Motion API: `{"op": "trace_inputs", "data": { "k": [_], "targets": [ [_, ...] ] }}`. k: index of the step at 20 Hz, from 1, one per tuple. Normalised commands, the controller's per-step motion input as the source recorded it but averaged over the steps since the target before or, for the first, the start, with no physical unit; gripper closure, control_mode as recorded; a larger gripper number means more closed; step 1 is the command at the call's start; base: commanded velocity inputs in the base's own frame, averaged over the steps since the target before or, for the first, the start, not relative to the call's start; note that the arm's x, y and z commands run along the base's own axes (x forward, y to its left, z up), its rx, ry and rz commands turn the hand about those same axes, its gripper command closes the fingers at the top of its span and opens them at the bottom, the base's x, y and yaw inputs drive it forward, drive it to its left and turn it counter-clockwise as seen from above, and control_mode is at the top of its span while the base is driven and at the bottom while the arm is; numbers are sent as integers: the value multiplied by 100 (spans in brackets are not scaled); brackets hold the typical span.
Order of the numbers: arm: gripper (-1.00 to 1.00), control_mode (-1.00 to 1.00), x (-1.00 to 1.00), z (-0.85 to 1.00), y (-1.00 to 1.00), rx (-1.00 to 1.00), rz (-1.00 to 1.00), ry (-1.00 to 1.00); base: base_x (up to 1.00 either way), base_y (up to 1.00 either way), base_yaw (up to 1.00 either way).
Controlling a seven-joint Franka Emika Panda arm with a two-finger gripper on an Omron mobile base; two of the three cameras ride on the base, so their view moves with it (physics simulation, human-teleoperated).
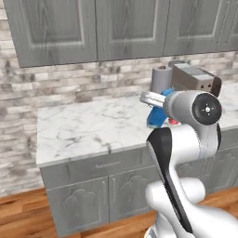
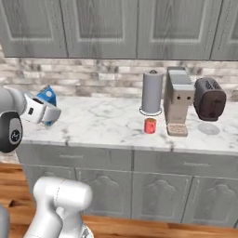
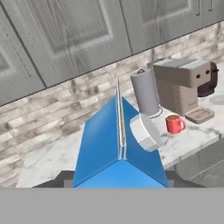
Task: Take a sugar cube from the saucer and place it inside the coffee. Then, grab milk from the fridge and place it next to the coffee on the counter to sweeten the coffee.
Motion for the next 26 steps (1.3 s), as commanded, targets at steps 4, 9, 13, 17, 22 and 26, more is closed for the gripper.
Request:
{"op": "trace_inputs", "data": {
  "k": [4,9,13,17,22,26],
  "targets": [
    [100,100,0,0,0,0,0,0,28,-66,20],
    [100,100,0,0,0,0,0,0,73,-17,3],
    [100,100,0,0,0,0,0,0,48,-41,6],
    [100,100,0,0,0,0,0,0,1,-49,0],
    [100,100,0,0,0,0,0,0,0,-1,-8],
    [100,100,0,0,0,0,0,0,-14,-46,0]
  ]
}}
